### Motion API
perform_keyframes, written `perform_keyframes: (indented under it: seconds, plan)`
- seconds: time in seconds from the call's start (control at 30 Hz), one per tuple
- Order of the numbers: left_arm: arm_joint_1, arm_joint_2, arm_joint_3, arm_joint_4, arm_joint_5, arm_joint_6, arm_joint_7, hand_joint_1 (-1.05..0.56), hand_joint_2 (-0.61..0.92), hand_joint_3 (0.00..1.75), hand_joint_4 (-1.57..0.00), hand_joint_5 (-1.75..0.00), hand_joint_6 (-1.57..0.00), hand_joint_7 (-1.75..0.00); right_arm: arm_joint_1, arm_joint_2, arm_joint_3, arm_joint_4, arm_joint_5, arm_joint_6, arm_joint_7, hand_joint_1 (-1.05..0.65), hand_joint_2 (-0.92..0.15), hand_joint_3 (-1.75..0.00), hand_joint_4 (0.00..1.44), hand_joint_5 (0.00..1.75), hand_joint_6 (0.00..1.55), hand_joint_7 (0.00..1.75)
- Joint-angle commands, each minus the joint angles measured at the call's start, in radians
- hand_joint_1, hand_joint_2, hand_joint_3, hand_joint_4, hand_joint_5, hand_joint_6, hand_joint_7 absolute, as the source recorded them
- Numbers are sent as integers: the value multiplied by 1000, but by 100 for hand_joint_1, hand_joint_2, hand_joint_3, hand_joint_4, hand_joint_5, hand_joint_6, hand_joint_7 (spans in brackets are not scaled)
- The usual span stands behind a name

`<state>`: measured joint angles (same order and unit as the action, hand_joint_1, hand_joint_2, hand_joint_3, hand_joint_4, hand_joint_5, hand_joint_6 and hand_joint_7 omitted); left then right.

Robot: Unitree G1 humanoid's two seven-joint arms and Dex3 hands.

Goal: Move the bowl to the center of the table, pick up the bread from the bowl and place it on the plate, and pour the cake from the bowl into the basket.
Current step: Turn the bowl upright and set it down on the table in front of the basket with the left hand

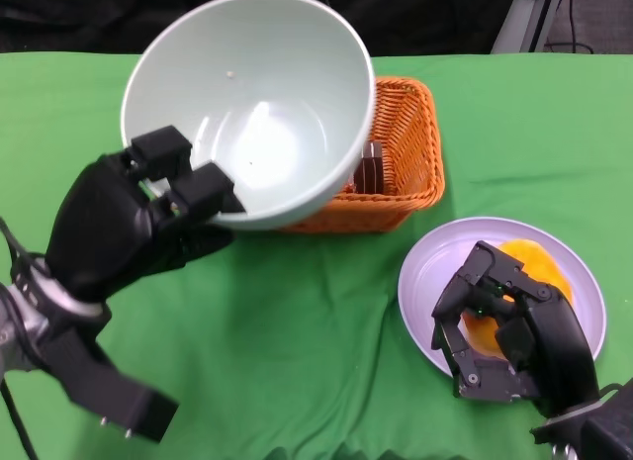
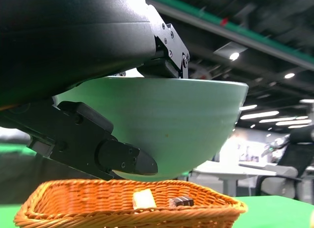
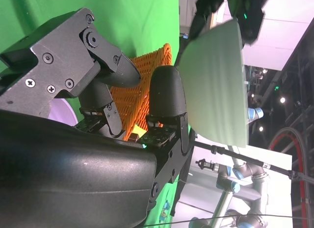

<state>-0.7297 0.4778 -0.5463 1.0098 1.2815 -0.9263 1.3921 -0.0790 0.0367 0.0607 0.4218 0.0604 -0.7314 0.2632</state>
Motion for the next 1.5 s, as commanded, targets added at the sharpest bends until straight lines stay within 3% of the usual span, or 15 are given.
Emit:
perform_keyframes:
  seconds: [0.03, 0.2, 0.63, 0.77, 0.87, 0.97, 1.2, 1.5]
  plan:
    - [-21, 46, -86, 26, 41, 33, 137, -19, 92, 24, -65, -175, -53, -155, 14, -13, -10, -17, 24, 13, 4, -1, -43, -133, 72, 175, 55, 161]
    - [-17, 58, -186, 36, 65, 68, 221, -21, 92, 23, -66, -175, -48, -165, 14, -13, -11, -12, 36, 12, 15, -1, -43, -133, 72, 175, 55, 161]
    - [82, 88, -302, -12, 87, 71, 222, -6, 91, 17, -66, -175, -45, -175, 23, -13, -12, -25, 43, 28, 17, -1, -43, -132, 72, 175, 55, 161]
    - [86, 90, -343, 9, 103, 68, 222, -14, 87, 11, -64, -175, -44, -175, 23, -14, -12, -24, 37, 28, 12, -2, -42, -133, 73, 175, 56, 161]
    - [94, 85, -371, 28, 107, 71, 222, -18, 89, 6, -64, -175, -50, -170, 23, -15, -12, -22, 45, 29, 20, -2, -42, -133, 73, 175, 56, 161]
    - [99, 74, -393, 52, 104, 79, 222, -9, 92, 8, -64, -175, -45, -174, 29, -14, -11, -30, 42, 37, 16, -2, -42, -133, 73, 175, 56, 161]
    - [75, 36, -444, 147, 88, 87, 222, -10, 90, 7, -63, -175, -41, -175, 37, -15, -10, -34, 37, 25, 15, -3, -42, -132, 72, 175, 56, 161]
    - [47, -17, -479, 219, 66, 89, 135, -12, 92, 6, -60, -175, -40, -175, 63, -14, -7, -74, 50, 53, 19, -3, -41, -133, 72, 175, 56, 161]
